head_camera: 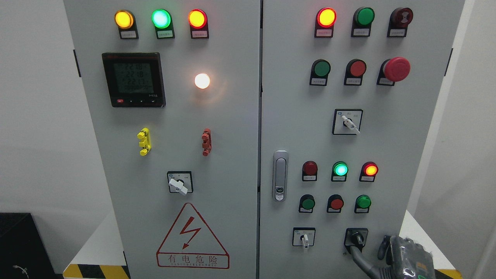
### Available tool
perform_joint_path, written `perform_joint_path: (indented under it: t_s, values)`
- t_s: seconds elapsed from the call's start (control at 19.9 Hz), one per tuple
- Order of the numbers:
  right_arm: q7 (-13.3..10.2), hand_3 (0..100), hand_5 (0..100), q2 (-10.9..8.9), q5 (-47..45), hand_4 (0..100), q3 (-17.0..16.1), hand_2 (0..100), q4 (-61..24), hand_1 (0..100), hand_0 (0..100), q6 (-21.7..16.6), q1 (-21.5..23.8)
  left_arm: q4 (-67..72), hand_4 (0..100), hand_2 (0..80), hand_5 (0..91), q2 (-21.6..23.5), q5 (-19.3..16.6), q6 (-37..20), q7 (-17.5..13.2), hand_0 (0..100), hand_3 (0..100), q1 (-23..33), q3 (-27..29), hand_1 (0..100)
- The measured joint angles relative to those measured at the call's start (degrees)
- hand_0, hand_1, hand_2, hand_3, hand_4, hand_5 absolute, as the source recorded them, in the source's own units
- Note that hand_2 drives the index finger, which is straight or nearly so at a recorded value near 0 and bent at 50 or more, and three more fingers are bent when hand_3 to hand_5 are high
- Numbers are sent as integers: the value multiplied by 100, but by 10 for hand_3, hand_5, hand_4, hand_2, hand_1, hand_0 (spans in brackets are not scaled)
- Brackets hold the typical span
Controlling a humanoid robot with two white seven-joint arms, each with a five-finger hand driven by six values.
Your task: Flip black knob to close circuit
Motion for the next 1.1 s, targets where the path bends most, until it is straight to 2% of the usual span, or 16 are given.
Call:
perform_joint_path:
  t_s: [0.65, 0.85, 0.95, 1.1]
  values:
    - [64, 912, 763, 9, -130, 746, 159, 737, -217, 225, 0, -98, 260, 0, 0, 0, 0, 0, 0, 0, 0, 0, 0, 0, 0, 0]
    - [10, 901, 744, 21, -351, 730, 184, 716, -381, 221, 0, -119, 428, 0, 0, 0, 0, 0, 0, 0, 0, 0, 0, 0, 0, 0]
    - [-33, 893, 730, 33, -506, 732, 203, 694, -480, 213, 0, -166, 547, 0, 0, 0, 0, 0, 0, 0, 0, 0, 0, 0, 0, 0]
    - [-119, 866, 630, 76, -859, 703, 224, 617, -646, 206, 0, -211, 811, 0, 0, 0, 0, 0, 0, 0, 0, 0, 0, 0, 0, 0]
